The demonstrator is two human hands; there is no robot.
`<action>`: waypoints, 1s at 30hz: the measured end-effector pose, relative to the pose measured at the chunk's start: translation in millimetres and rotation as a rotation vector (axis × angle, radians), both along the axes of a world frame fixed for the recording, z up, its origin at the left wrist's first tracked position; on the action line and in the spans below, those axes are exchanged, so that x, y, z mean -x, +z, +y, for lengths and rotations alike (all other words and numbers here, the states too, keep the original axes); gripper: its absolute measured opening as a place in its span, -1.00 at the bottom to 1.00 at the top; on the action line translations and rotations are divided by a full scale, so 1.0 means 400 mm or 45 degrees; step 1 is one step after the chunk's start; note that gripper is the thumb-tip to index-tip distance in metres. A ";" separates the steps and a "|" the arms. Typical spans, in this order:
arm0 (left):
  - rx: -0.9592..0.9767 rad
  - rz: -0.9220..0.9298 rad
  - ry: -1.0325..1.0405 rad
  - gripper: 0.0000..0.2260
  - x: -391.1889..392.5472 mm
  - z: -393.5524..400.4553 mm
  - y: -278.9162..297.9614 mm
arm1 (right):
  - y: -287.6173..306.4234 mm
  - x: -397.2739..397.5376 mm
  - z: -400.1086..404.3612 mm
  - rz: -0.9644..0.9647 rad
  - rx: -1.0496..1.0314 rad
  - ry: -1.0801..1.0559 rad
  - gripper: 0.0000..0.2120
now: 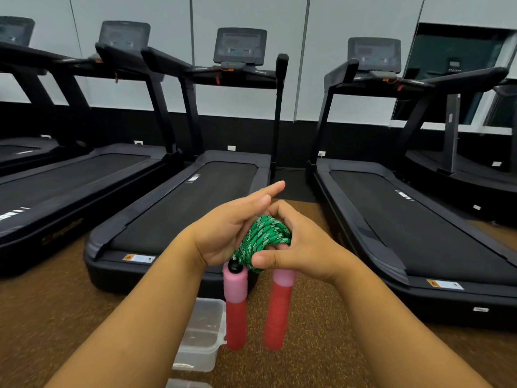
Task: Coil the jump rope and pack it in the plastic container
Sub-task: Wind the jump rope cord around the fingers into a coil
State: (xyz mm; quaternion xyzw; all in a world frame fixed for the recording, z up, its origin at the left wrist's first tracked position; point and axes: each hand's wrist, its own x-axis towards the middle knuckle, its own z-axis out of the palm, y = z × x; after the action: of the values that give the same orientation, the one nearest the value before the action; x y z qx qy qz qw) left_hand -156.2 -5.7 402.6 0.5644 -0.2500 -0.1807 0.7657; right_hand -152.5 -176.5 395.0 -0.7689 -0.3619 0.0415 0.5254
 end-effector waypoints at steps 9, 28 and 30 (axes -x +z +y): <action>0.071 0.103 -0.199 -0.45 -0.001 0.025 0.005 | 0.003 0.010 -0.005 0.006 -0.082 0.086 -0.37; 0.219 0.115 -0.356 -0.34 0.010 0.022 0.013 | 0.038 0.043 -0.021 -0.403 0.109 0.014 -0.52; 0.213 0.119 -0.422 -0.36 0.010 0.023 0.017 | 0.047 0.043 -0.023 -0.441 0.150 0.029 -0.57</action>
State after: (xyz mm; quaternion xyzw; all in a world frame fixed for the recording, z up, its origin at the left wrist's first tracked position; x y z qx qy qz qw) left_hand -160.0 3.6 409.5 0.4410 -0.3179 -0.3090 0.7804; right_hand -169.7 -185.7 413.7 -0.7898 -0.4527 -0.0644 0.4089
